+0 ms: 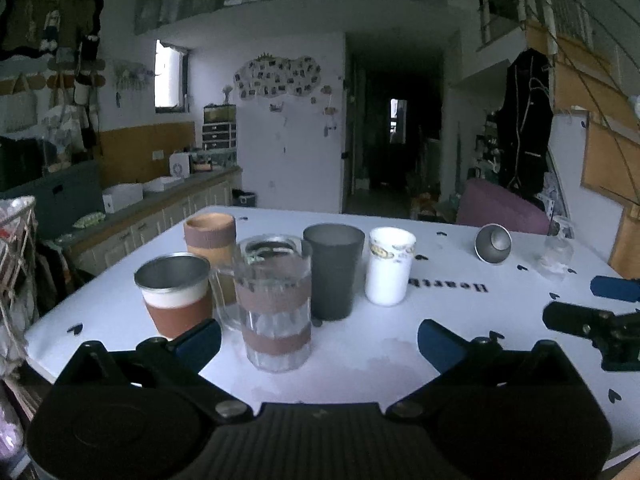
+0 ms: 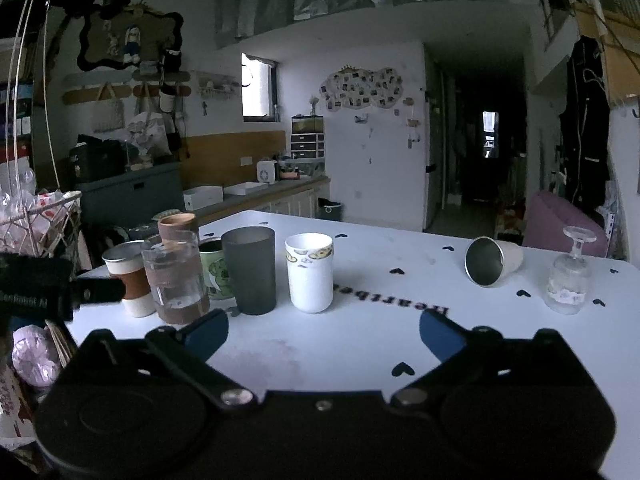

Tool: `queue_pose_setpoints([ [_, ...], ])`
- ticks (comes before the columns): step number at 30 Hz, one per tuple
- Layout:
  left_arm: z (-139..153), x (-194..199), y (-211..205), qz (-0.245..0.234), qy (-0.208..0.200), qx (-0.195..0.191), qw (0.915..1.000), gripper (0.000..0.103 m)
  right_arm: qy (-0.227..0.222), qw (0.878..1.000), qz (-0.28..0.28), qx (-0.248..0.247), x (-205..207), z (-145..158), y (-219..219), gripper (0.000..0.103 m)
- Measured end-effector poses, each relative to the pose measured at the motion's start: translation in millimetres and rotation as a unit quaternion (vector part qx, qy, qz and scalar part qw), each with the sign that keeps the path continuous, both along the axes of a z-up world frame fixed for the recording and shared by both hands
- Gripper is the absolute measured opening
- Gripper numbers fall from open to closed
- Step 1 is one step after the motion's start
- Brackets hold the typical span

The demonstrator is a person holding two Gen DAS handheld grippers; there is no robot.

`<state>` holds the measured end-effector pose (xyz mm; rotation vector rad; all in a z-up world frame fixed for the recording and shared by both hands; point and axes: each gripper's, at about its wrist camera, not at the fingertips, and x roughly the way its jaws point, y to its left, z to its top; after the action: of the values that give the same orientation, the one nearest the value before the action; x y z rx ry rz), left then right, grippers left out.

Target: Flip cup upright

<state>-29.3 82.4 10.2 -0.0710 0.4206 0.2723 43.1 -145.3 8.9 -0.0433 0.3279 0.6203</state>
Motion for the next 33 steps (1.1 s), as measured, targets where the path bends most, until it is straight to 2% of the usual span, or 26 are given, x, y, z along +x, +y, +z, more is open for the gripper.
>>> queue_pose_setpoints([
  [33, -6.3, -2.6, -1.1, 0.003, 0.007, -0.007, 0.9999, 0.103, 0.013, 1.0, -0.01, -0.008, 3.9, -0.2, 3.3, 0.103],
])
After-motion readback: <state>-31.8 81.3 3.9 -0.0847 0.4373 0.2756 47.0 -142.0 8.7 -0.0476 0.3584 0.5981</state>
